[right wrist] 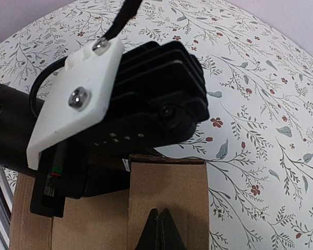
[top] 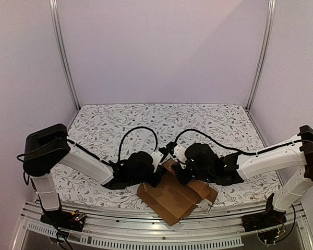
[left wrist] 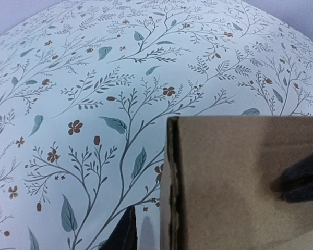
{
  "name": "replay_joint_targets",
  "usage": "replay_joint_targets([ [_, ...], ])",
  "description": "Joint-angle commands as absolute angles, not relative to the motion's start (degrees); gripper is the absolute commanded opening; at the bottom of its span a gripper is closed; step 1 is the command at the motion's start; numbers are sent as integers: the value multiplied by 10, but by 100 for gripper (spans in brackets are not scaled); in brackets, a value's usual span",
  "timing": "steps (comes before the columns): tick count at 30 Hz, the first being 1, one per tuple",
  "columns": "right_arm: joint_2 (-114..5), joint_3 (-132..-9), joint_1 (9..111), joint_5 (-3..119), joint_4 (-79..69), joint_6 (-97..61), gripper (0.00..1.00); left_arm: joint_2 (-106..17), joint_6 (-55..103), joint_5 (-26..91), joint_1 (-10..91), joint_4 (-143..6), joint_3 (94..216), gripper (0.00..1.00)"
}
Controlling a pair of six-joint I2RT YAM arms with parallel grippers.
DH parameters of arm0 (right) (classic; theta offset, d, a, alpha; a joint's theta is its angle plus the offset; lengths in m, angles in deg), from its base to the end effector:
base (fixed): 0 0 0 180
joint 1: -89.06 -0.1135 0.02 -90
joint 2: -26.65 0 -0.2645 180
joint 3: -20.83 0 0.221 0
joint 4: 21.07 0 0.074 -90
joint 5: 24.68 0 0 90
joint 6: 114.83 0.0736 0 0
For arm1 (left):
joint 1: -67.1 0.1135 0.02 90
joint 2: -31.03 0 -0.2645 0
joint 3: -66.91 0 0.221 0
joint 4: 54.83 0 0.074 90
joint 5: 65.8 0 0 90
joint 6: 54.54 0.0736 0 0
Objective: Fold the paper box
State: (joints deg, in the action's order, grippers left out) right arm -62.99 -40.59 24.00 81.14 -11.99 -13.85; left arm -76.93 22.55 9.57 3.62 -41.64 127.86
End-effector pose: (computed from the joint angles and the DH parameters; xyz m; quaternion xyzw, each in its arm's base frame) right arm 0.1566 0.2892 0.1857 -0.3491 0.8183 0.1736 0.4223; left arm 0.1831 -0.3254 0.1226 0.3195 0.8168 -0.2005 0.4365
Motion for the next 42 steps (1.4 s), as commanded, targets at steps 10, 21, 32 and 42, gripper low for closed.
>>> replay_joint_targets([
  [10,-644,-390,244,792,-93,-123,0,-804,213,85,28,-352,1296,25],
  [21,-638,-390,243,786,-85,-116,0,-828,194,90,28,-303,1296,20],
  [32,-637,-393,244,784,-77,-112,0,-837,187,89,28,-263,1287,0],
  [42,-640,-400,243,784,-74,-109,0,-830,188,76,27,-260,1276,0],
])
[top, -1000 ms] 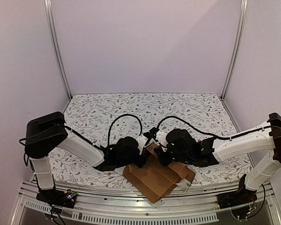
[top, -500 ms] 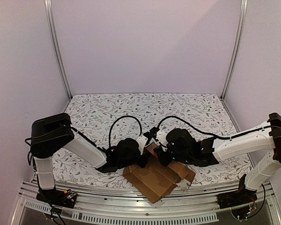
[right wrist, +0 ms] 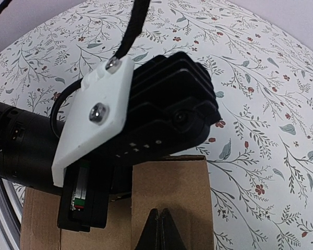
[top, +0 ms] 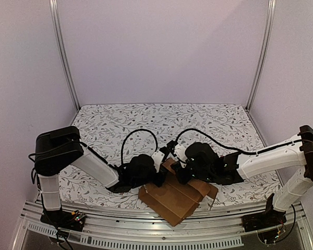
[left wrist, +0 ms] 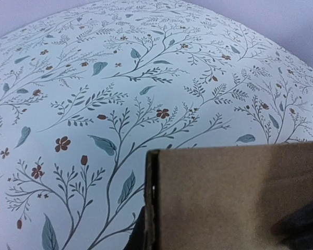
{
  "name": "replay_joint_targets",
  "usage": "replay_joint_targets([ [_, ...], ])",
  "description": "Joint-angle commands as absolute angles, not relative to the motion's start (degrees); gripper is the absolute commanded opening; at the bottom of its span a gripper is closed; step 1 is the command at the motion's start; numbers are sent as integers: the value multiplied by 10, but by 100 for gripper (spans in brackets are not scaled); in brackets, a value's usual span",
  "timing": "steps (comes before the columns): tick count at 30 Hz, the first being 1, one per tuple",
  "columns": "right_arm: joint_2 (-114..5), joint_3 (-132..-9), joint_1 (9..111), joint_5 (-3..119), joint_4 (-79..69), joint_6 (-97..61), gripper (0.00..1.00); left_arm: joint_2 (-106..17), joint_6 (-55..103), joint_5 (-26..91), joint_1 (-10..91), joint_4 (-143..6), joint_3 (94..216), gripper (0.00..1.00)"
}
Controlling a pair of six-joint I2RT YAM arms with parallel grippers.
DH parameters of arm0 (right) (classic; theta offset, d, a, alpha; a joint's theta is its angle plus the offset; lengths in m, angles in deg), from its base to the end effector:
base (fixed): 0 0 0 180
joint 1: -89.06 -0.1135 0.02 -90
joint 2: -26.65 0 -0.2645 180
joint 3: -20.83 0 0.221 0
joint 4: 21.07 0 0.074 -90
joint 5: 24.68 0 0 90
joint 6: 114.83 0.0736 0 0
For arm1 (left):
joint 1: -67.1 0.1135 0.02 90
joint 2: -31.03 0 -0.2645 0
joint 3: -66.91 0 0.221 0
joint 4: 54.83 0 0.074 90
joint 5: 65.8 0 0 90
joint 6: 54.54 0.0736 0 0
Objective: Fold the paper box
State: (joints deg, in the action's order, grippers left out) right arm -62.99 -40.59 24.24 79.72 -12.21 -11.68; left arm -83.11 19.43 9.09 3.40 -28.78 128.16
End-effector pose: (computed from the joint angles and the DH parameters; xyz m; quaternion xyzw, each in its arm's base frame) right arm 0.1565 0.2899 0.1859 -0.3368 0.8238 0.1909 0.4142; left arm 0.1904 -0.3420 0.1131 0.2783 0.8003 -0.2468 0.4703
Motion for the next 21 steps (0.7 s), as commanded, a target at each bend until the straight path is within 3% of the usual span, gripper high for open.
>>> replay_joint_targets([
  [1,-639,-401,242,783,-73,-108,0,-825,186,65,27,-267,1277,0],
  [10,-565,-411,242,812,-25,-115,26,-789,166,-54,25,-314,1254,0],
  [15,-503,-412,243,836,25,-119,35,-770,132,-129,20,-369,1250,0],
  [19,-459,-412,244,863,82,-118,37,-759,92,-191,15,-426,1253,0],
  [21,-446,-415,243,875,108,-114,31,-756,72,-210,14,-450,1254,0],
])
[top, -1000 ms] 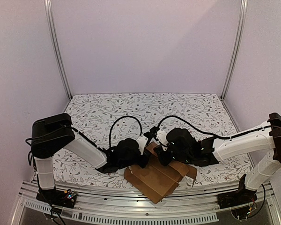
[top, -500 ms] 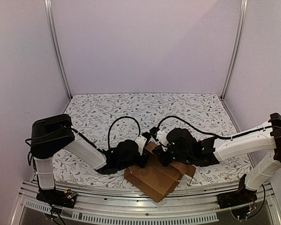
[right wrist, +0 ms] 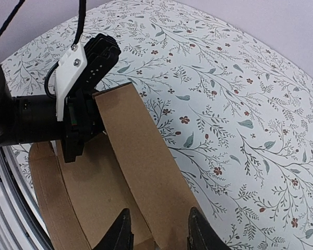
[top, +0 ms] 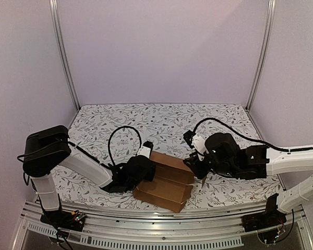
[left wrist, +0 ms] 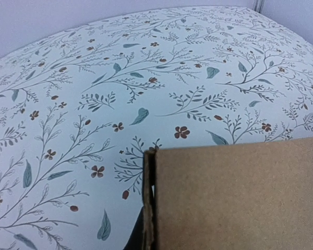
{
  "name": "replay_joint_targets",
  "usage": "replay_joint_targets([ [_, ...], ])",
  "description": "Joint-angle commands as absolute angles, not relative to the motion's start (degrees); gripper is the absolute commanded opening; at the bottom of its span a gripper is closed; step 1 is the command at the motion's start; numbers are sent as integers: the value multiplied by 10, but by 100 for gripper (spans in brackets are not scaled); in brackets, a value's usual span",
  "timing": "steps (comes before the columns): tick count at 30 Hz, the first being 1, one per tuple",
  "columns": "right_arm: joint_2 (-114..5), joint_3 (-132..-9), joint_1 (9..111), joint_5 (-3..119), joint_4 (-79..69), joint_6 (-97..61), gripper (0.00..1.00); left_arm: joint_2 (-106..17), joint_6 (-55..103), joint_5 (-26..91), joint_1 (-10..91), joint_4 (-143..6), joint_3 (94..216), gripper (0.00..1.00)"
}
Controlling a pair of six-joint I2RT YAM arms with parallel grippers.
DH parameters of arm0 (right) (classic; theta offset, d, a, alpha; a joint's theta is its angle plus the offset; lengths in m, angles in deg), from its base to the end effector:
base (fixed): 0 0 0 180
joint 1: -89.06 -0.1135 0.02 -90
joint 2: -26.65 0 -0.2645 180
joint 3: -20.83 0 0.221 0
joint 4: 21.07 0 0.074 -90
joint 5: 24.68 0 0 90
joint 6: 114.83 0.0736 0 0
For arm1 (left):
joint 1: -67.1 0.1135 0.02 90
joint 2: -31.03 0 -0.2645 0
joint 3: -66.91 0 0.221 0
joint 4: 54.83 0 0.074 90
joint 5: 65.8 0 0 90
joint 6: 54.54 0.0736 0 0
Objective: Fold the paper box
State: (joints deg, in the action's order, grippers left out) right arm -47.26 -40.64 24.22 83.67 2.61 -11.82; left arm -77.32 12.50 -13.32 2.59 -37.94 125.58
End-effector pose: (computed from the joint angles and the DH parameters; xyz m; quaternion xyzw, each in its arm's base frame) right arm 0.1395 0.2424 0.2352 -0.3196 0.8231 0.1704 0.4373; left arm 0.1943 -0.3035 0.1244 0.1509 0.8319 -0.1094 0.5227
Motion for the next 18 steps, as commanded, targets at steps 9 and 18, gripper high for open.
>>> replay_joint_targets([
  [9,-441,-402,244,904,141,-78,0,-758,-55,-270,-3,-603,1298,0],
  [18,-503,-424,249,930,138,-60,0,-766,-116,-283,-25,-686,1333,0],
])
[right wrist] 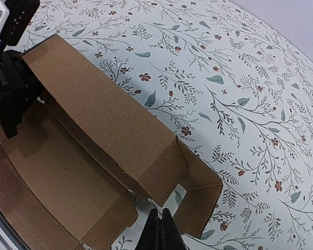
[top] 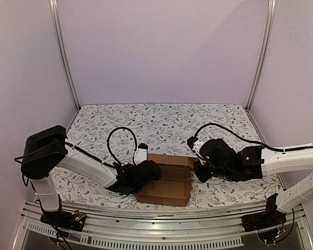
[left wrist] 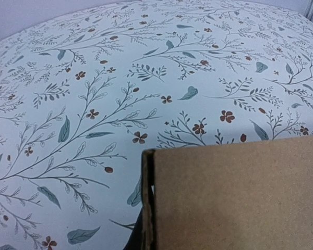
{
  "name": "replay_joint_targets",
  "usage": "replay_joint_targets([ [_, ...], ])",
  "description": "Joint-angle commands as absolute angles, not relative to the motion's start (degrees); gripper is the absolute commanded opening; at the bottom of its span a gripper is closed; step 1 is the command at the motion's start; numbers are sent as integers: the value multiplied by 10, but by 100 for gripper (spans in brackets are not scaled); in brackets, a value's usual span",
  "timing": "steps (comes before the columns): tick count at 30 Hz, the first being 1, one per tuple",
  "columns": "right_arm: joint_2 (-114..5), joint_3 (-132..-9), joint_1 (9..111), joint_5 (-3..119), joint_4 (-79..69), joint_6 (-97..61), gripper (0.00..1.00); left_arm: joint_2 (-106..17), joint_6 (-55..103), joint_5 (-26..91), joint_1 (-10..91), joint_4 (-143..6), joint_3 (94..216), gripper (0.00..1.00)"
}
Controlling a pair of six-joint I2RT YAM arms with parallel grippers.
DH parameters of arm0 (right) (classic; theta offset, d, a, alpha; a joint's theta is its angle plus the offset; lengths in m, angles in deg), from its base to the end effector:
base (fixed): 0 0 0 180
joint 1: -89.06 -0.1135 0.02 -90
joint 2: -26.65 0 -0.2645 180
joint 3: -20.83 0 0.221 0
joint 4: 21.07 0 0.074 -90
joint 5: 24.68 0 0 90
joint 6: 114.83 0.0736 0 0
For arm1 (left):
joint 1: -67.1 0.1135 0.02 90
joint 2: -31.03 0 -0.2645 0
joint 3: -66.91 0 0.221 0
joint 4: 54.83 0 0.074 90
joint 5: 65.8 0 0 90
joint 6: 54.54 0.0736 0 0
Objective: Fold the paper box
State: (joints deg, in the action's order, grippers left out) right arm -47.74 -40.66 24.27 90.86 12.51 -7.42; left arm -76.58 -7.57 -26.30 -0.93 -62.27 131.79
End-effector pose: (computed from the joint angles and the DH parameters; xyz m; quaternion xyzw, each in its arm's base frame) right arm 0.1399 0.2226 0.2171 -0.2889 0.8624 0.0830 0.4074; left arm 0.1798 -0.2938 0.1229 0.0422 0.8617 -0.0270 0.5050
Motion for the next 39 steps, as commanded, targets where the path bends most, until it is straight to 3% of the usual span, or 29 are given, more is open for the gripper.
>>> replay_joint_targets([
  [1,-510,-426,252,931,137,-58,0,-766,-121,-284,-26,-691,1334,0],
  [20,-632,-425,283,848,-11,-3,0,-761,-156,-256,-37,-704,1337,0],
  [39,-539,-319,299,787,-195,85,0,-721,-198,-172,-34,-680,1312,0],
])
